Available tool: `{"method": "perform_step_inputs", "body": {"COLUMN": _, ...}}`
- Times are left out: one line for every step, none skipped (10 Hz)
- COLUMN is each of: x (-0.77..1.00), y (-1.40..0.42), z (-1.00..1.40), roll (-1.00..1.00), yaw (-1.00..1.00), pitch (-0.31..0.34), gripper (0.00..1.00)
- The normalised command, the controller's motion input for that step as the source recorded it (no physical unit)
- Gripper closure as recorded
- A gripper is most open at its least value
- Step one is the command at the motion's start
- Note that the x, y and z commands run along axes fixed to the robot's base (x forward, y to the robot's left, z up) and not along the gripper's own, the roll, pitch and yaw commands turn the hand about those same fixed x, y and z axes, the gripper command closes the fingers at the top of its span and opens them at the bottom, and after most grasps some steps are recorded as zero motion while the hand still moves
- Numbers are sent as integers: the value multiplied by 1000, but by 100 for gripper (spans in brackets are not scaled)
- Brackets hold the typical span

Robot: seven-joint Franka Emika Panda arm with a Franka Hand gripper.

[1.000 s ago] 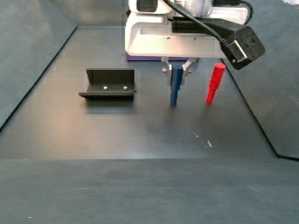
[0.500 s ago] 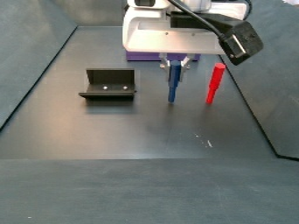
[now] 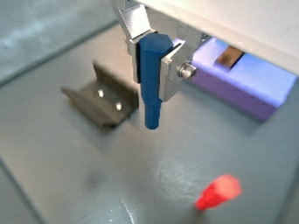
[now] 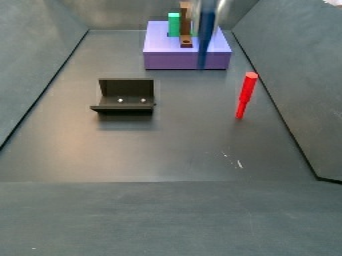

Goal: Pick up the blue object. Move up. Move to above the board. Insert the blue object.
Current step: Move to above the board.

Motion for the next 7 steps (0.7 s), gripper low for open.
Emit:
{"method": "perform_step_inputs", "body": {"x": -9, "y": -10, "z": 1400, "roll": 18, "yaw": 20, "pitch": 43, "gripper": 100}}
{"method": "perform_step_inputs", "body": {"x": 55, "y": -11, "z": 1400, "roll": 9, "yaw": 10, "pitch": 94, "gripper": 100}}
{"method": "perform_step_inputs", "body": {"x": 56, "y": -9, "z": 416, "roll": 3, "yaw": -4, "pitch": 61, "gripper": 100}}
{"method": "perform_step_inputs", "body": {"x": 58, "y": -7, "z": 204, "roll": 4, "yaw": -5, "pitch": 67, "gripper": 100}}
{"method": "perform_step_inputs", "body": {"x": 74, "y": -1400, "z": 187, "roll": 88, "yaw": 62, "pitch": 313, "gripper": 100}}
{"method": "perform_step_inputs", "body": {"x": 69, "y": -1400, "z": 170, "roll": 114, "yaw": 70, "pitch": 301, "gripper": 100}}
{"method": "perform_step_inputs", "body": {"x": 74, "y": -1400, "z": 173, "roll": 114, "yaw": 52, "pitch": 245, "gripper": 100}}
